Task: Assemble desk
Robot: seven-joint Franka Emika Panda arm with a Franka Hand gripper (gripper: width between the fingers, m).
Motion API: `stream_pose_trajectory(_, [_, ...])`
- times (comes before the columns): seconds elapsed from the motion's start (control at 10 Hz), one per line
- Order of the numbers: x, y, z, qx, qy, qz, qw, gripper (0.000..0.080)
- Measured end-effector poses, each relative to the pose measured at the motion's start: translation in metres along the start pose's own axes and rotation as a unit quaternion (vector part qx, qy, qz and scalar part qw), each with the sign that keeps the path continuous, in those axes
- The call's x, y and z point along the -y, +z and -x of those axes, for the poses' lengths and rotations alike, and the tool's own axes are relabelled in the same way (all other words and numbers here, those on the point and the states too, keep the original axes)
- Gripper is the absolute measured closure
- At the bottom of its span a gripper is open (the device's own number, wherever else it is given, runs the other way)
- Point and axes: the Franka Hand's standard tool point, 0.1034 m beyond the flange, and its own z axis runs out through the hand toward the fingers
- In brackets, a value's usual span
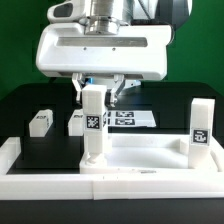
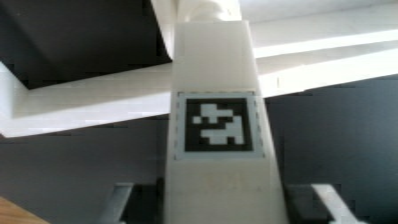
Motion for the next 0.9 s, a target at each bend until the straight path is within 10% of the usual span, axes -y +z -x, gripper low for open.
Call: stream_pose_trajectory(0.9, [-0.0049, 0.0083, 0.0076, 0.009, 0.0, 0.004, 1.0, 0.0416])
